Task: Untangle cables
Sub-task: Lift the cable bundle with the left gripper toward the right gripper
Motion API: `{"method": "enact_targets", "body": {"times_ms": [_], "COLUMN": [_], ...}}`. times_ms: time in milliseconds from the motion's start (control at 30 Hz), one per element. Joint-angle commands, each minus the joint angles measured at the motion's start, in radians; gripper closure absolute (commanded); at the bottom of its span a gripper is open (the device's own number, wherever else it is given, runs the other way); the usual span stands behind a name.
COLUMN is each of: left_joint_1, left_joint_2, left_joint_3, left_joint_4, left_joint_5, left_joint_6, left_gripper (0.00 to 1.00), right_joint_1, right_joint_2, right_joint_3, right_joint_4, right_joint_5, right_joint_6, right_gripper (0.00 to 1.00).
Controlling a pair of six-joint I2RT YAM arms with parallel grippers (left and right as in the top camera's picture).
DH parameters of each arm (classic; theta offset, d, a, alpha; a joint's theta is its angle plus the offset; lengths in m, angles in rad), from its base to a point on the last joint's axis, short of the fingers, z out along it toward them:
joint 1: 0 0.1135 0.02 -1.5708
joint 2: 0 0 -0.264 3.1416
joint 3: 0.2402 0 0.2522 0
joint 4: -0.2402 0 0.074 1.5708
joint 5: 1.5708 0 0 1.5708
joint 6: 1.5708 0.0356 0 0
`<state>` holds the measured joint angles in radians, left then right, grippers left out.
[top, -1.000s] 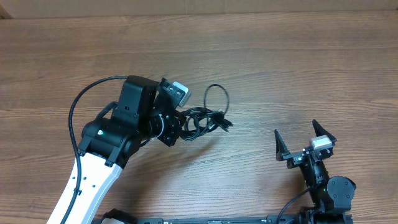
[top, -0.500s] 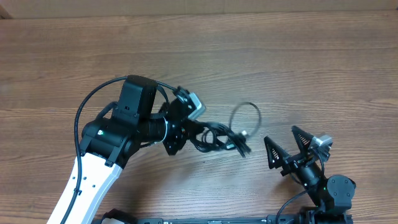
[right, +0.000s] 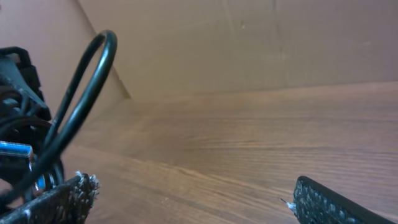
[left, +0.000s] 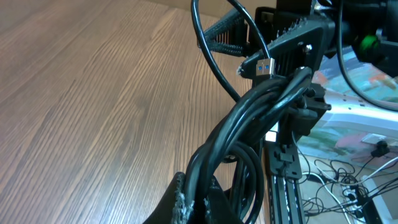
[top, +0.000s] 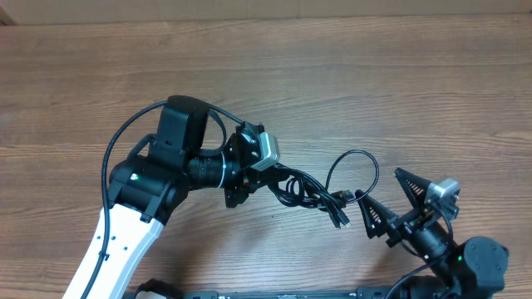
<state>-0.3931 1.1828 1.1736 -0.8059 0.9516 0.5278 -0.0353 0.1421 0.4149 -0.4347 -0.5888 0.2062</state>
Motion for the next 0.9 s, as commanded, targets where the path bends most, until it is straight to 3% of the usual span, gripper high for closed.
{"method": "enact_targets", "body": {"times_ms": [0, 100, 367, 533, 867], "left_joint_1": [-0.006, -0.006, -0.006, -0.007, -0.005], "left_joint_2": [-0.011, -0.011, 0.018, 0.064, 0.113], "left_joint_3": [0.016, 0.016, 0.016, 0.015, 0.015], "left_joint_4": [0.018, 0.039, 0.13, 0.125, 0.14], "left_joint_5": [0.063, 0.062, -0.063, -0.064, -0.067], "left_joint_6": [0.018, 0.002, -0.24, -0.275, -0.381], "left_gripper": [0.96, 0.96, 0.96, 0.96, 0.96], "right_joint_1": [-0.005, -0.005, -0.005, -0.005, -0.005], "right_joint_2": [0.076, 0.136, 0.2, 0.2, 0.2], "right_joint_3": [0.085, 0.126, 0.158, 0.159, 0.159], "right_joint_4": [-0.018, -0.032, 0.027, 0.105, 0.116], "right_joint_5": [-0.07, -0.155, -0.403, -0.531, -0.484], "right_joint_6": [-0.042, -0.085, -0.137, -0.135, -0.129], "right_gripper": [0.0, 0.0, 0.0, 0.0, 0.0]}}
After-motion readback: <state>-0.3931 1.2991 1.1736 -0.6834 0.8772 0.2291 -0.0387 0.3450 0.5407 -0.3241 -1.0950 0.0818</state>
